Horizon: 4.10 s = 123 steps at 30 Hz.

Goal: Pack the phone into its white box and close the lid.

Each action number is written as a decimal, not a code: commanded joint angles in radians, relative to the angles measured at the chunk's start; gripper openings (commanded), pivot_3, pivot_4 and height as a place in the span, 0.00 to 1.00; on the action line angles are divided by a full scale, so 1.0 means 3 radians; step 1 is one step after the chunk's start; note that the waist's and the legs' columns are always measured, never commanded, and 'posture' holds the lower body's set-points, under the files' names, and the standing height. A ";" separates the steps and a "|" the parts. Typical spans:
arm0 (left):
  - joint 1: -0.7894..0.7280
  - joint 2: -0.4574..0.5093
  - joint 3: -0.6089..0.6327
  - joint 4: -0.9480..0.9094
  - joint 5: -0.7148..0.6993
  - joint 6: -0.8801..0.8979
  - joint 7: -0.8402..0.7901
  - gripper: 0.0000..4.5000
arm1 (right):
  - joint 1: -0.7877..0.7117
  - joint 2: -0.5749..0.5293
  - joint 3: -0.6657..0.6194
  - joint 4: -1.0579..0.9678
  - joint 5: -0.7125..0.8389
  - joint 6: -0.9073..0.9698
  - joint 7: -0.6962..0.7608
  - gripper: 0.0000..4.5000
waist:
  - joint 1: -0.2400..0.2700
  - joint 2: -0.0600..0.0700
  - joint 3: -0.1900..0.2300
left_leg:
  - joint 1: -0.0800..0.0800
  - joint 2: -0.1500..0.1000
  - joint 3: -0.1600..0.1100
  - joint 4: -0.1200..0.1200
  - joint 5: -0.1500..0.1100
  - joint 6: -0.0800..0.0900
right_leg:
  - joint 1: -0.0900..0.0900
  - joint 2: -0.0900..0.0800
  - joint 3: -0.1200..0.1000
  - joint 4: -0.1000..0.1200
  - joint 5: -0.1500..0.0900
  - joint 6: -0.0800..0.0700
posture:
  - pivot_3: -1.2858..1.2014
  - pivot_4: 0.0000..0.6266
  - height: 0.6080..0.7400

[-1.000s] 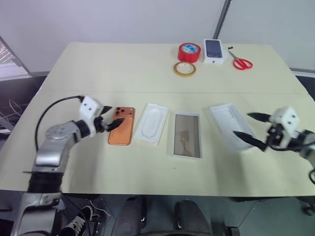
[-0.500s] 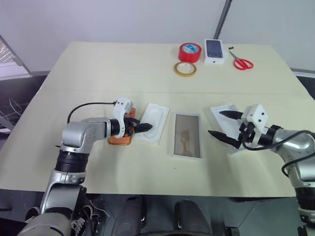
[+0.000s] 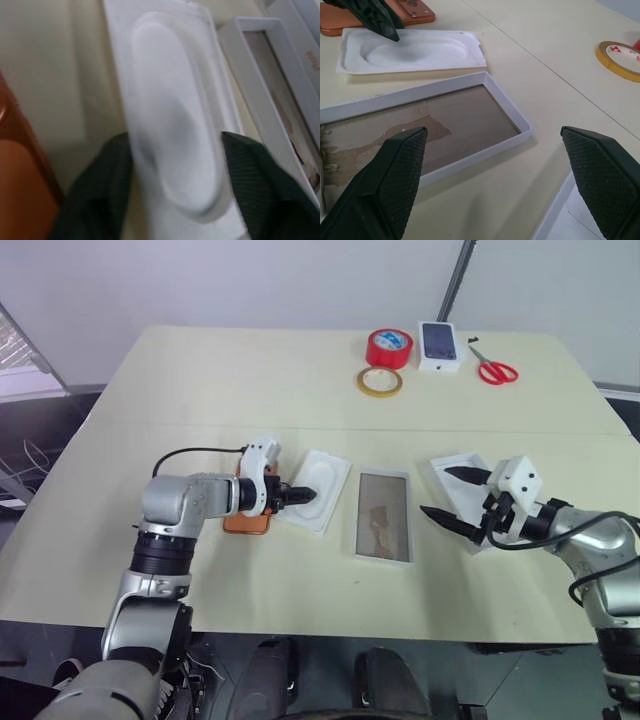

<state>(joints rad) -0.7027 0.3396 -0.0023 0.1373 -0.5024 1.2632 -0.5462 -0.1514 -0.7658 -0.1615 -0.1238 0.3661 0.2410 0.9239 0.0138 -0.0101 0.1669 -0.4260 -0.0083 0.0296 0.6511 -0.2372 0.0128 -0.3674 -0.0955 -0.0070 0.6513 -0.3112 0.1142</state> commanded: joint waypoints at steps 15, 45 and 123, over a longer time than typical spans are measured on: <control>-0.0152 -0.0330 0.0895 0.0224 -0.0308 0.0548 0.0320 0.02 | 0.0142 -0.0061 0.0094 -0.0768 0.0480 0.0484 0.0268 1.00 | -0.0004 -0.0003 0.0001 | -0.0001 0.0000 -0.0001 -0.0002 0.0000 -0.0001 | -0.0002 0.0000 0.0000 -0.0001 0.0000 0.0000 | 0.52 0.24 0.91; -0.0434 -0.0998 0.1543 -0.0217 -0.0515 0.0618 0.1007 0.00 | -0.0732 0.0416 0.1440 0.0329 -0.0903 -0.0504 0.0425 0.01 | -0.0002 -0.0021 0.0011 | -0.0003 0.0002 -0.0003 -0.0005 0.0020 -0.0037 | -0.0010 0.0011 -0.0005 0.0003 0.0000 0.0001 | 0.52 0.24 0.91; 0.0376 0.0222 0.0939 -0.0369 -0.0273 -0.1017 0.0391 0.87 | -0.1101 0.0791 0.1508 0.0449 -0.1458 0.0364 -0.0173 0.01 | -0.0010 -0.0023 0.0007 | -0.0003 0.0001 -0.0005 -0.0011 0.0015 -0.0028 | -0.0011 0.0000 -0.0004 0.0004 0.0001 0.0000 | 0.52 0.24 0.91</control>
<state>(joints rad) -0.5635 0.4059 0.2443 0.0314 -0.5587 0.9551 -0.4282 -0.4999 -0.5464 0.2961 0.0375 -0.1089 0.3214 0.8564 0.0108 -0.0172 0.1690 -0.4267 -0.0080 0.0281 0.6477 -0.2328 0.0043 -0.3708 -0.0955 -0.0079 0.6527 -0.3110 0.1142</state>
